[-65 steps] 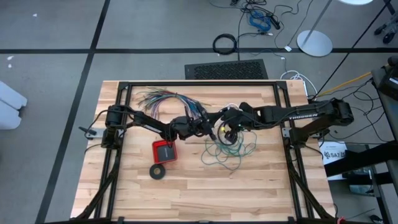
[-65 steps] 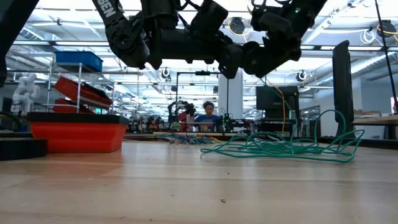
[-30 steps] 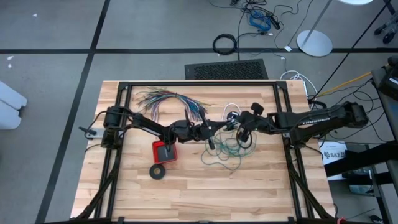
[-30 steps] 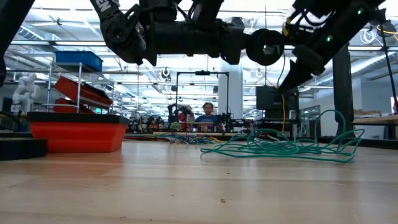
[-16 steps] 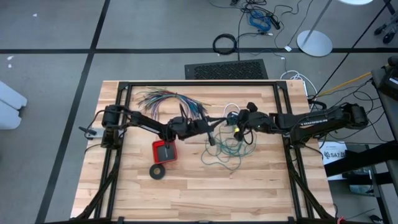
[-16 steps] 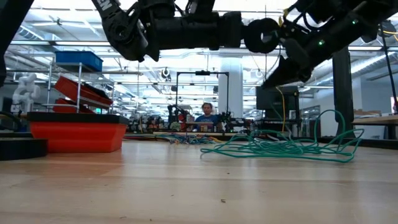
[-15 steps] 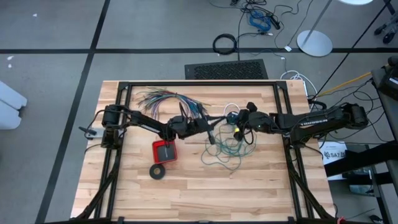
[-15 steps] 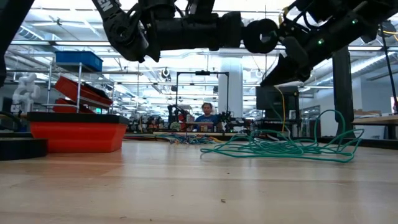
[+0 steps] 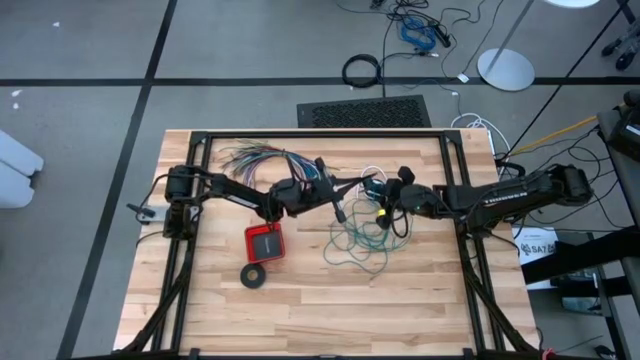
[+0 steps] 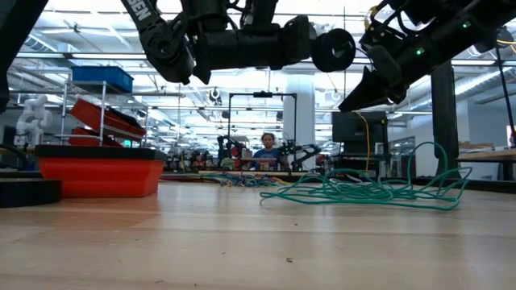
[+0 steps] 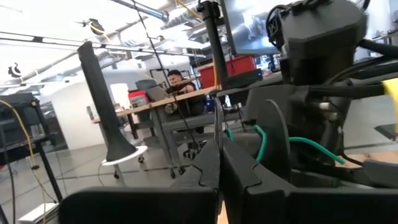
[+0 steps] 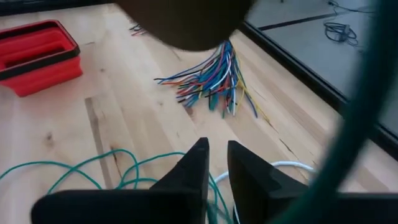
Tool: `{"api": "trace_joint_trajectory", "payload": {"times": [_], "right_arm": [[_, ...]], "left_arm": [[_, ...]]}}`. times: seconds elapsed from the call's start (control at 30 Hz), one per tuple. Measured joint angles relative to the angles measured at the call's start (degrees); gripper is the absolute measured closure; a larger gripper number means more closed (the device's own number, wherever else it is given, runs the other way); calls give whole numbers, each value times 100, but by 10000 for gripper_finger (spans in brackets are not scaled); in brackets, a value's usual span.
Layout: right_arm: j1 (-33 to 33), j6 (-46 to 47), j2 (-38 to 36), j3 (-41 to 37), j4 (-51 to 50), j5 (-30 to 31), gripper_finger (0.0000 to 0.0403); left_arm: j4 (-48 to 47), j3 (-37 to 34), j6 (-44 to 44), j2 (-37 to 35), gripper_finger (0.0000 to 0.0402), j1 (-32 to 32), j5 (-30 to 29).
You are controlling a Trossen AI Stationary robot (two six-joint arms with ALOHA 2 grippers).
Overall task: Coil cords
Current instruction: Coil the green wire onto the spool
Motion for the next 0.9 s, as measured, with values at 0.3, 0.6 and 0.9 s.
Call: {"api": "trace_joint_trajectory", "payload": {"times": [0.3, 0.6, 0.9], "right_arm": [[253, 107, -486, 0, -650, 187, 348], [798, 440, -1402, 0, -1702, 1001, 348], [877, 439, -1388, 0, -1937, 1080, 346]], "left_arm": [[-55, -13, 9, 0, 402, 23, 0], [-50, -15, -4, 0, 401, 22, 0], [-44, -17, -5, 0, 401, 22, 0]]}}
